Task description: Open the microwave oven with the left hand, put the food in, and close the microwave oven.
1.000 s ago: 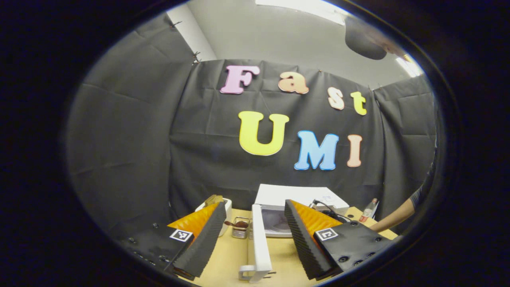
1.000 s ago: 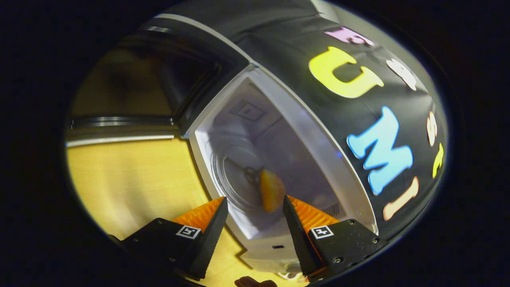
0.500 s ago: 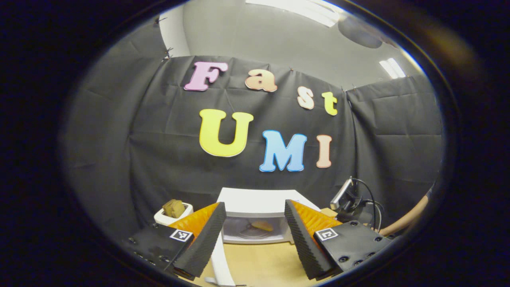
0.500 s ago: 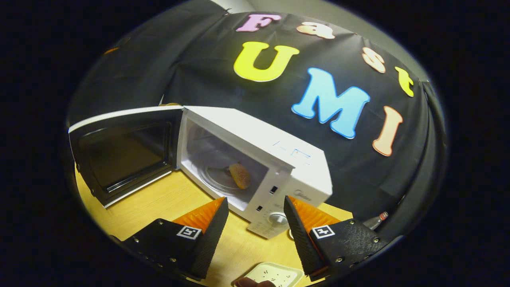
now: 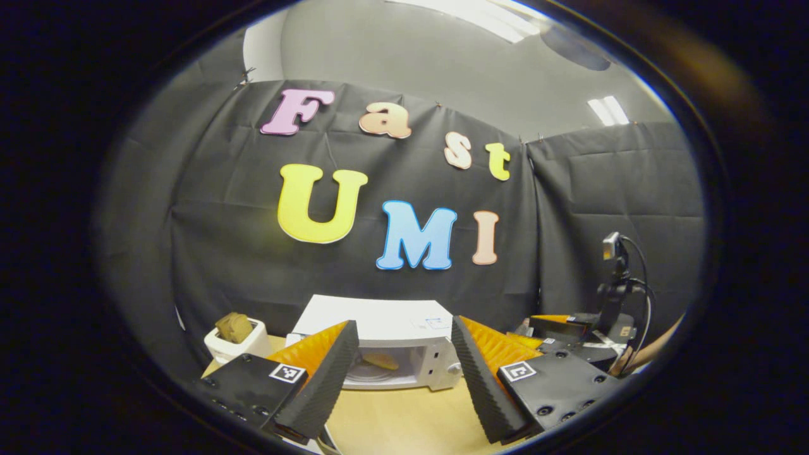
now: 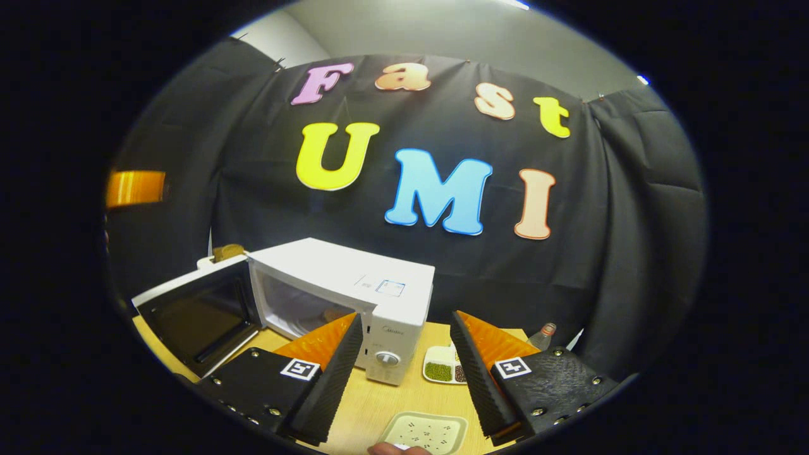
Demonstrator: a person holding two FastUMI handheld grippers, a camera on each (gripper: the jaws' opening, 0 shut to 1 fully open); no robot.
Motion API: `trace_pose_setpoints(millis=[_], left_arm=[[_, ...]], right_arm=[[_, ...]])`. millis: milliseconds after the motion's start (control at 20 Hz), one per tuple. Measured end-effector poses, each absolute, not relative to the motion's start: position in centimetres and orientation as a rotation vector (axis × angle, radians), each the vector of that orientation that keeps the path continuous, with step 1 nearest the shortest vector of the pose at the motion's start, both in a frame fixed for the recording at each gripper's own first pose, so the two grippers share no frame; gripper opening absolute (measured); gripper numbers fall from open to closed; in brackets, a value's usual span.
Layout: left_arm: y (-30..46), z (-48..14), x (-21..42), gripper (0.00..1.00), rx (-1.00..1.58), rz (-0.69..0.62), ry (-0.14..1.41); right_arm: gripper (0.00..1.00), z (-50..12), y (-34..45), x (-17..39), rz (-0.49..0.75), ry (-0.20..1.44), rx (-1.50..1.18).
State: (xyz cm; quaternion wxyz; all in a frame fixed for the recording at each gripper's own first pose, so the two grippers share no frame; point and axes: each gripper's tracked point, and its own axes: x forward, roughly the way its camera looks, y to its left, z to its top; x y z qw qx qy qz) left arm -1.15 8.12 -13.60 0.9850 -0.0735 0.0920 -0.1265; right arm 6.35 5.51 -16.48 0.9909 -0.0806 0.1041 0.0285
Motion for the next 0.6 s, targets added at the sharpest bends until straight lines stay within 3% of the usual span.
trace_pose_setpoints(millis=[150,350,400,450,500,600], left_arm=[[7.4,-13.9,-1.1,0.98,-0.148,-0.259,0.190],[6.8,-15.0,-1.7,0.92,-0.154,-0.256,0.211],[6.9,-15.2,-2.0,0.99,-0.147,-0.249,0.216],[7.0,-15.3,-2.4,0.91,-0.139,-0.250,0.222],[7.0,-15.5,-2.7,0.93,-0.133,-0.253,0.227],[7.7,-15.6,-3.2,0.81,-0.109,-0.234,0.233]], right_arm=[[0.85,-12.7,4.7,5.5,0.036,0.144,-0.115],[0.85,-8.5,3.6,4.8,0.005,0.077,-0.026],[0.85,-7.4,2.8,4.8,-0.017,0.058,-0.010],[0.85,-6.4,2.1,4.6,-0.035,0.035,0.001],[0.85,-5.6,1.7,4.6,-0.047,0.017,0.010],[0.85,-5.5,0.7,5.0,-0.069,0.008,0.011]])
